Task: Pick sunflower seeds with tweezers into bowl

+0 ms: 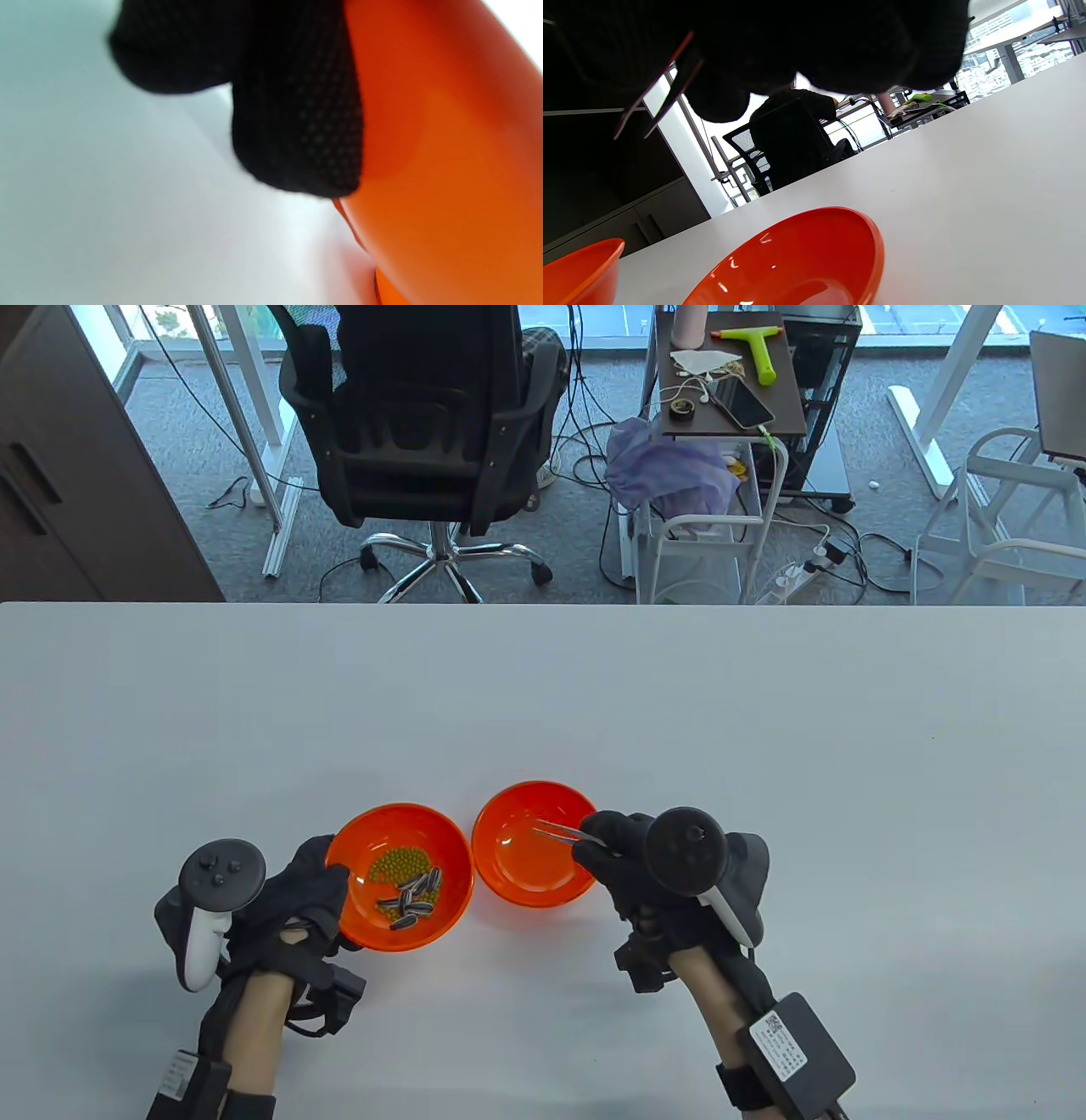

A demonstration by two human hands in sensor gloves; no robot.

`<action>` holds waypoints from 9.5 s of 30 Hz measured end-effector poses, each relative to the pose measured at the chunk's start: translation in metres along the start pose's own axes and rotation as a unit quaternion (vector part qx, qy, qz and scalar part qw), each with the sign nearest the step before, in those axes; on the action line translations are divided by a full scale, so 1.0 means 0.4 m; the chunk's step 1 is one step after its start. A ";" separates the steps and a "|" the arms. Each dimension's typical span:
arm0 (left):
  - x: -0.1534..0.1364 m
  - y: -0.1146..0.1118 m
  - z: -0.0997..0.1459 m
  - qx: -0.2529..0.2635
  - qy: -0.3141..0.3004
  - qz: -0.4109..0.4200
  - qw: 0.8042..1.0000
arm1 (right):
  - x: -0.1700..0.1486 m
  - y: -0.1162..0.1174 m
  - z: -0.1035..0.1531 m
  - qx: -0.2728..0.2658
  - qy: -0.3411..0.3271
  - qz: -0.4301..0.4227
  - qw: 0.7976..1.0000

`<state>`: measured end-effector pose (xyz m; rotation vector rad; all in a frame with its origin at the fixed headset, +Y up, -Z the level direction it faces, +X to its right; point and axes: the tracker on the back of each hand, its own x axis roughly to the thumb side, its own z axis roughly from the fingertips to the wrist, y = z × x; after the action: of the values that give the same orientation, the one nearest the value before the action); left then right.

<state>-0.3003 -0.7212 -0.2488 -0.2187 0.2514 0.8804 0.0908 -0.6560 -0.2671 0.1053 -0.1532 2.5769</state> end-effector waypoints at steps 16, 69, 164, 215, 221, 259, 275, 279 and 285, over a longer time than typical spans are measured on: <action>-0.002 0.002 0.000 0.018 -0.013 0.002 1.000 | 0.179 0.151 0.024 0.044 -0.124 0.121 0.984; 0.010 -0.012 0.006 0.012 -0.011 -0.033 0.999 | 0.116 0.085 -0.010 -0.076 -0.062 0.172 0.980; 0.031 -0.046 0.010 -0.026 -0.033 -0.055 0.998 | 0.152 0.098 0.017 -0.074 -0.155 0.171 0.970; 0.038 -0.054 0.009 -0.030 -0.034 -0.068 0.997 | 0.148 0.111 0.014 -0.020 -0.128 0.139 0.982; 0.038 -0.054 0.010 -0.029 -0.037 -0.068 0.997 | 0.171 0.147 0.027 -0.001 -0.150 0.174 0.973; 0.040 -0.062 0.011 -0.034 -0.039 -0.073 0.996 | 0.184 0.173 0.039 -0.004 -0.186 0.175 0.967; 0.038 -0.056 0.011 -0.031 -0.032 -0.074 0.996 | 0.063 0.120 -0.023 -0.047 -0.045 0.176 0.982; 0.038 -0.055 0.010 -0.031 -0.031 -0.074 0.996 | 0.033 0.136 -0.034 -0.040 -0.029 0.190 0.981; 0.038 -0.055 0.010 -0.031 -0.030 -0.075 0.996 | 0.002 0.155 -0.043 -0.031 -0.012 0.205 0.978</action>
<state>-0.2732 -0.7225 -0.2478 -0.2642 0.1492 0.7459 0.0564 -0.7054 -0.2893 0.0895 -0.2902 2.9795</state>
